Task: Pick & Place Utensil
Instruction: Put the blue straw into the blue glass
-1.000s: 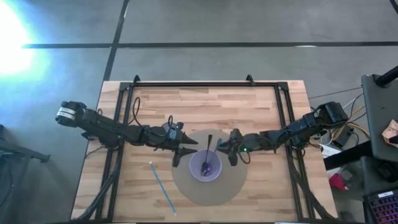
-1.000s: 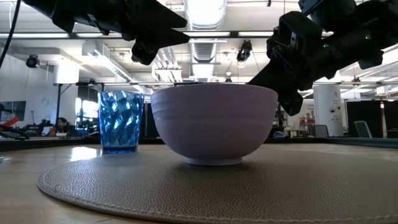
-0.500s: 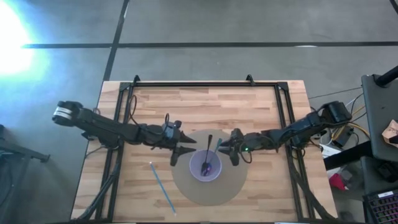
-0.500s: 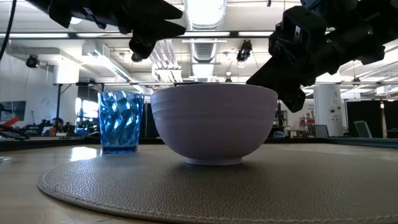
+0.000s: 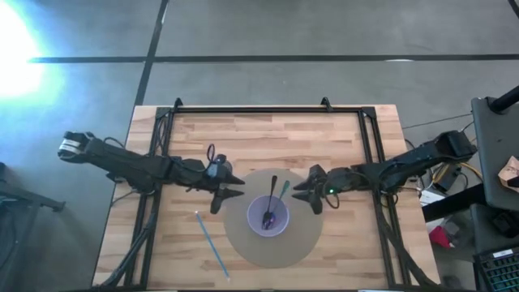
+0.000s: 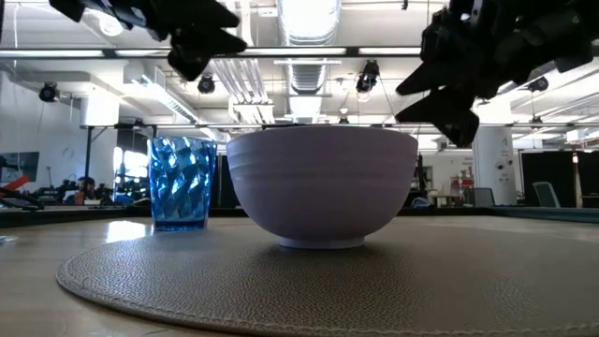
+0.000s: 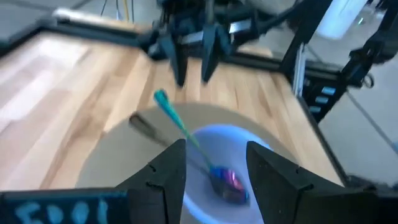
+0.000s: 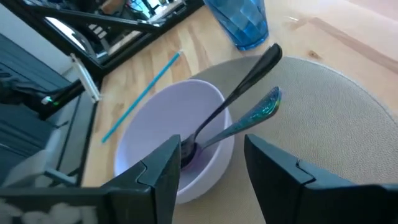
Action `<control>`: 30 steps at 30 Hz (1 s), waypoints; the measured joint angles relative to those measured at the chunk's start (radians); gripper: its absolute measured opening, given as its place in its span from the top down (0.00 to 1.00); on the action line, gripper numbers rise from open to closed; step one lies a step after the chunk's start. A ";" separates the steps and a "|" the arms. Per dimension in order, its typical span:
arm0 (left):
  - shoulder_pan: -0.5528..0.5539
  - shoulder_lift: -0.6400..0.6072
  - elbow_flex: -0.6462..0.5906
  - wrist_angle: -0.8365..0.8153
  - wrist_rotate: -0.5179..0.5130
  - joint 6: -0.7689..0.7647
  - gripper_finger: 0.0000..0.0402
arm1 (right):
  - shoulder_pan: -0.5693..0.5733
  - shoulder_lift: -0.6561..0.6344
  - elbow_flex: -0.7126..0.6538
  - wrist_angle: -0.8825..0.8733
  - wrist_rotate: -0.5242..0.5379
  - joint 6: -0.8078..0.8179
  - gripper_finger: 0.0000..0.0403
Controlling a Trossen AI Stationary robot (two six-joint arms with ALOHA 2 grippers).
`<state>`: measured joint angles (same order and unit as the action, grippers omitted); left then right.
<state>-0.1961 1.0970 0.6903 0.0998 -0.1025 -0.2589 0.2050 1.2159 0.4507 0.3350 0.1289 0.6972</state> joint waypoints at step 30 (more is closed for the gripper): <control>-0.346 0.029 0.225 -0.613 0.025 0.111 0.61 | 0.053 -0.444 0.000 -0.066 -0.005 -0.010 0.63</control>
<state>-0.5417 1.1256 0.9150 -0.5136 -0.0777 -0.1482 0.2577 0.7719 0.4503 0.2689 0.1237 0.6876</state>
